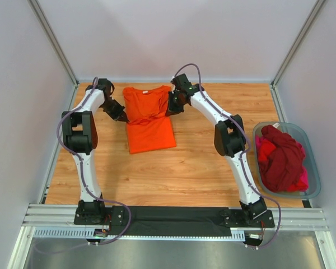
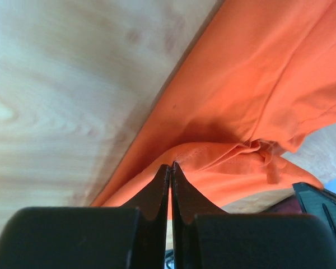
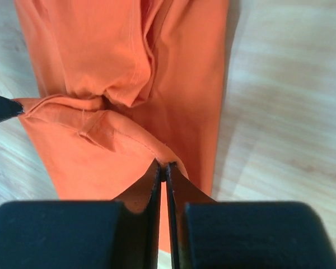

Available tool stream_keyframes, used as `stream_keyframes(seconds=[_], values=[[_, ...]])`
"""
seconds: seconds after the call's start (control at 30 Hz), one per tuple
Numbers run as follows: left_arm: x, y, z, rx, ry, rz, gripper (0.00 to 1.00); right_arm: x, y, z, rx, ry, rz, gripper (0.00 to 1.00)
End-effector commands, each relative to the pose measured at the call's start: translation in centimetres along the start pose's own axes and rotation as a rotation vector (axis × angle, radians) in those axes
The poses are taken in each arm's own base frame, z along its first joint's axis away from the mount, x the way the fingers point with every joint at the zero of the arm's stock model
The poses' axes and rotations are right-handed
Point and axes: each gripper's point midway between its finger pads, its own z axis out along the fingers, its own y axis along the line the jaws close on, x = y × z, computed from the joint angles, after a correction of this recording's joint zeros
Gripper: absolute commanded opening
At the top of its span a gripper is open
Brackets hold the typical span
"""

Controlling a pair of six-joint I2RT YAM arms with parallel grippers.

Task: Fold and stack the t-shirts
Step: Fold the tshirt

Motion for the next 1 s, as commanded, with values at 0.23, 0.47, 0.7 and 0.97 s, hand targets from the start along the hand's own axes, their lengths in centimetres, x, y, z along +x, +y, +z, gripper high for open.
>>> stream_keyframes(seconds=[0.23, 0.47, 0.7, 0.97], values=[[-6.0, -4.0, -5.0, 0.153, -0.206, 0.128, 0.41, -7.0, 2.2, -2.5, -0.154, -0.193, -0.012, 0.31], [-1.3, -4.4, -4.4, 0.248, -0.126, 0.284, 0.3, -3.0, 0.8, -3.7, -0.122, -0.091, -0.042, 0.33], [1.6, -2.4, -1.0, 0.136, -0.028, 0.294, 0.1, -1.1, 0.2, -2.5, -0.134, -0.046, -0.039, 0.22], [1.3, -0.6, -0.8, 0.001, -0.084, 0.292, 0.0, -0.3, 1.2, 0.1, -0.159, -0.027, -0.016, 0.11]])
